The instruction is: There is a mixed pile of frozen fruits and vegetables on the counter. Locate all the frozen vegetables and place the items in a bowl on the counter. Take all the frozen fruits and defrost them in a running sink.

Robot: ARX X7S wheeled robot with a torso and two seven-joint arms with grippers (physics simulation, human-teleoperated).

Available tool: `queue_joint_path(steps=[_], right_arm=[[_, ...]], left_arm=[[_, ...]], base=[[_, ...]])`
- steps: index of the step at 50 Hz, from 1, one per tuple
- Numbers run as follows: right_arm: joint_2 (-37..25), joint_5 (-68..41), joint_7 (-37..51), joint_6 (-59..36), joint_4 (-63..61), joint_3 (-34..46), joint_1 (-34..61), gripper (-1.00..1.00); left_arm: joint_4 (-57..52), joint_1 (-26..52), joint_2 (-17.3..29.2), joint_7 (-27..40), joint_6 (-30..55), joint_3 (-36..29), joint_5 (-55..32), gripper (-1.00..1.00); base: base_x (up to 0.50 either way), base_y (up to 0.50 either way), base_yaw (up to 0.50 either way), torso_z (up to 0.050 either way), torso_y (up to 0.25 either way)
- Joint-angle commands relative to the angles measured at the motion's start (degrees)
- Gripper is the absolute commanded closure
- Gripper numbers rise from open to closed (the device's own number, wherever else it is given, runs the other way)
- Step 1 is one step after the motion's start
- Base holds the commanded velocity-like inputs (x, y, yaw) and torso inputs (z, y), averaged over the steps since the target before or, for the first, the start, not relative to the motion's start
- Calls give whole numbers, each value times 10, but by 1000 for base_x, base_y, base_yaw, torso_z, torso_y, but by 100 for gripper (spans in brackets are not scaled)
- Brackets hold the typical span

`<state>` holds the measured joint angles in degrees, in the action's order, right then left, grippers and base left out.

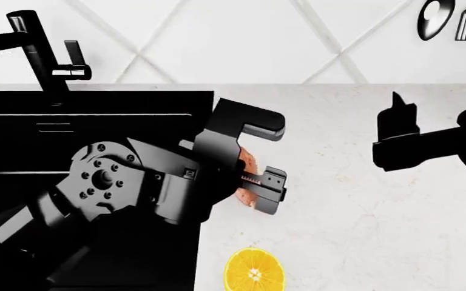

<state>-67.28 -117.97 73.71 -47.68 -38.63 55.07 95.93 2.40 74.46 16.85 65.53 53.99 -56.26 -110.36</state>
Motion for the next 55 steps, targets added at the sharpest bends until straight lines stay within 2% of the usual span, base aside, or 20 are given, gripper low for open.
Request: queue_joint_path(steps=[1,2,3,17,24,43,50,55], right_arm=[[-1,6,-4,2,-1,1,-7,-100],[-2,7,-4,3,-1,1,-7,-100],[-2,7,-4,3,-1,1,-7,-100],[-2,13,-7,5,-3,2,-15,-100],[2,6,-1,6,-2,1,-10,-100],[17,-48,1,12,-10,-18,26,-100],[31,-72,6,25,-14,-25,38,-100],[43,-100,8,47,-13,-30,43,-100]], left_arm=[[3,-2,-5,-15,7,-12,7,-100],[3,-3,-5,-15,7,-12,7,-100],[2,-3,-5,-15,7,-12,7,100],[-14,-1,6,0,7,-14,-1,100],[-62,31,32,42,-8,21,-41,100],[-188,172,127,157,-9,92,-174,100],[-240,254,188,218,-9,104,-259,100],[-268,307,240,234,-15,107,-306,100]], base=[[0,0,0,0,0],[0,0,0,0,0],[0,0,0,0,0],[0,0,0,0,0],[0,0,0,0,0],[0,0,0,0,0],[0,0,0,0,0],[0,0,0,0,0]])
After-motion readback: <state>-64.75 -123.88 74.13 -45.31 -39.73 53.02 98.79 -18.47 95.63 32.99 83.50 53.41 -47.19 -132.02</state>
